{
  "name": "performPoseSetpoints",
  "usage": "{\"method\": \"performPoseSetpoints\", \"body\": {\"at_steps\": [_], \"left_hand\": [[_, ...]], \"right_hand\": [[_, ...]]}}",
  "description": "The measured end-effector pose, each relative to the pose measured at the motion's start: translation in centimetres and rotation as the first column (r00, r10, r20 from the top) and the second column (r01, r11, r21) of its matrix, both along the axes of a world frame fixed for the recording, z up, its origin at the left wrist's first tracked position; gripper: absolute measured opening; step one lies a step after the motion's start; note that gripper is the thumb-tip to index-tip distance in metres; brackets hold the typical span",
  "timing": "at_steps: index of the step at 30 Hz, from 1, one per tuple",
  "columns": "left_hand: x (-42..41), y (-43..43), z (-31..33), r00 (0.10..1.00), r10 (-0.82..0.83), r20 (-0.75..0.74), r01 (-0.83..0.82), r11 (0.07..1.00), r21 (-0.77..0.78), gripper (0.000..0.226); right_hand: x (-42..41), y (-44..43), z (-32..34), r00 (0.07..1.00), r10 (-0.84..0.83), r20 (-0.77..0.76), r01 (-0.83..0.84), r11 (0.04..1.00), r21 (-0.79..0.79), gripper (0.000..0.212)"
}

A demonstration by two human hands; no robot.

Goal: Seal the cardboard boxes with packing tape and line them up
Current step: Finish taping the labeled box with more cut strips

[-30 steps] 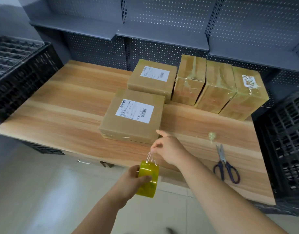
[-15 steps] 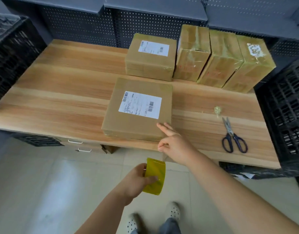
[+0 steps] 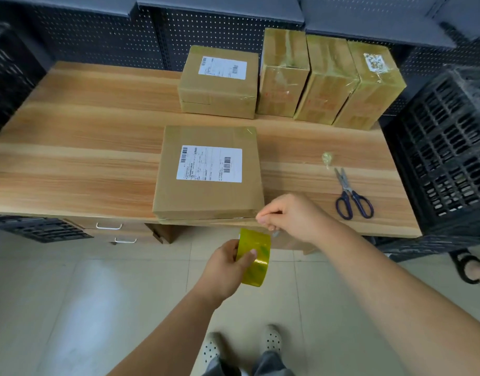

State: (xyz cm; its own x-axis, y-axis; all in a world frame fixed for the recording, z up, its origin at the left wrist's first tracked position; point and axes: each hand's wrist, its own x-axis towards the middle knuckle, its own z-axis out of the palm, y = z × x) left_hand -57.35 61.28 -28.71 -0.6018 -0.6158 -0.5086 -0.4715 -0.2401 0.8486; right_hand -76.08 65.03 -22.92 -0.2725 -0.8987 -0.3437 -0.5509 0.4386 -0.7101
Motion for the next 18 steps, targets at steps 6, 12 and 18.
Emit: {"method": "performPoseSetpoints", "body": {"at_steps": [6, 12, 18], "left_hand": [[-1.4, -0.1, -1.1, 0.981, 0.129, 0.144, -0.139, 0.988, 0.068, 0.028], [-1.6, 1.6, -1.0, 0.990, 0.137, -0.023, -0.132, 0.981, 0.140, 0.021], [-2.8, 2.2, -1.4, 0.971, 0.218, -0.097, -0.186, 0.947, 0.260, 0.025]], "right_hand": [[0.4, 0.3, 1.5, 0.982, 0.152, -0.113, -0.163, 0.982, -0.094, 0.012], [-3.4, -1.8, 0.8, 1.000, 0.008, 0.023, -0.009, 0.999, 0.035, 0.011], [-5.4, -4.1, -1.2, 0.987, -0.043, 0.155, 0.033, 0.997, 0.068, 0.007]]}}
